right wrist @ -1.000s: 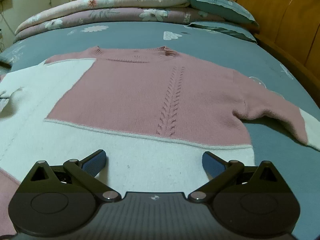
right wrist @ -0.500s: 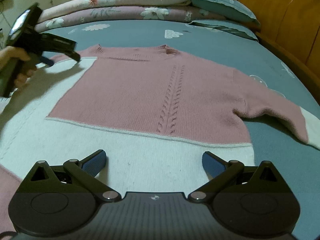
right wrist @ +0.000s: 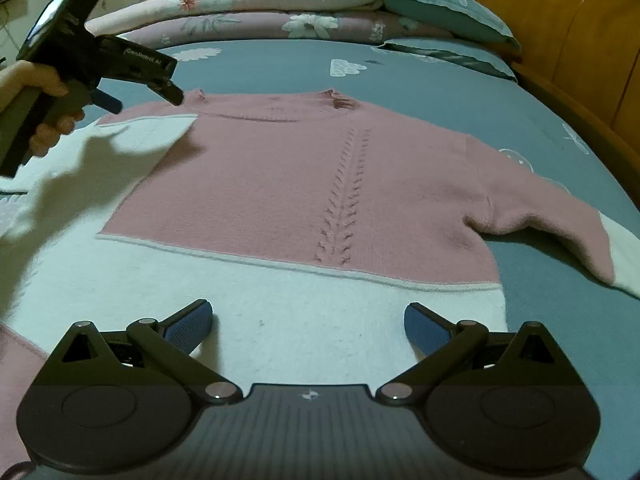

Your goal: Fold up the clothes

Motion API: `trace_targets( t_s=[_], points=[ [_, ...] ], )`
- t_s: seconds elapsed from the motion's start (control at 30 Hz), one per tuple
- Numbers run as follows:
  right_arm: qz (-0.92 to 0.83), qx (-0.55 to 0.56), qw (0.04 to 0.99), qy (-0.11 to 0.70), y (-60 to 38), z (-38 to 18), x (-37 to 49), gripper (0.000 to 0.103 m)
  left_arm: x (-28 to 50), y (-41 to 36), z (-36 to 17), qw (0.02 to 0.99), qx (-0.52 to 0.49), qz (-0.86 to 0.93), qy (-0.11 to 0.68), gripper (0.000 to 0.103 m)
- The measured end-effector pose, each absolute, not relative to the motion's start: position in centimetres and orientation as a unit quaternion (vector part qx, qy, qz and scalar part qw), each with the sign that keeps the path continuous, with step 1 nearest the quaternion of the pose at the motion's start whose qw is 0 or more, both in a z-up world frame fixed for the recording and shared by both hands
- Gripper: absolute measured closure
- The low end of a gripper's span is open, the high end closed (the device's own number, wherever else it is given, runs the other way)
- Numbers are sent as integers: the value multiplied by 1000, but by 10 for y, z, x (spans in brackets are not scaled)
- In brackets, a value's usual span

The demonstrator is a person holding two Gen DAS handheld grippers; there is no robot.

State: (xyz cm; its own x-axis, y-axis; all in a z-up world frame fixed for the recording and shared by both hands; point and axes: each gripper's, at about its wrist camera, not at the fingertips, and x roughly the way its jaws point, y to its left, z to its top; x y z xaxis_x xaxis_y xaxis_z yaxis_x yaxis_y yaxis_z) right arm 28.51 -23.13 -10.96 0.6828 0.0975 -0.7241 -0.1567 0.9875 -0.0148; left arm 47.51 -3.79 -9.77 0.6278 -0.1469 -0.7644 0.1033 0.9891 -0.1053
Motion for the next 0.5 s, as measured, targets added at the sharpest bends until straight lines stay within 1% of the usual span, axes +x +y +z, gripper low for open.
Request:
trace_targets(
  t_s=[0.17, 0.27, 0.37, 0.5],
  points=[
    [71, -32, 916, 393, -234, -109, 284, 0, 473, -71, -121, 891, 16, -93, 444, 1],
    [69, -28, 916, 394, -236, -107, 284, 0, 482, -74, -125, 894, 2, -72, 441, 1],
    [67, -28, 919, 388, -236, -104, 281, 0, 490, -75, -110, 893, -33, -55, 445, 2],
    [73, -26, 922, 379, -238, -99, 277, 0, 482, -107, -76, 898, -45, -118, 422, 2]
  ],
)
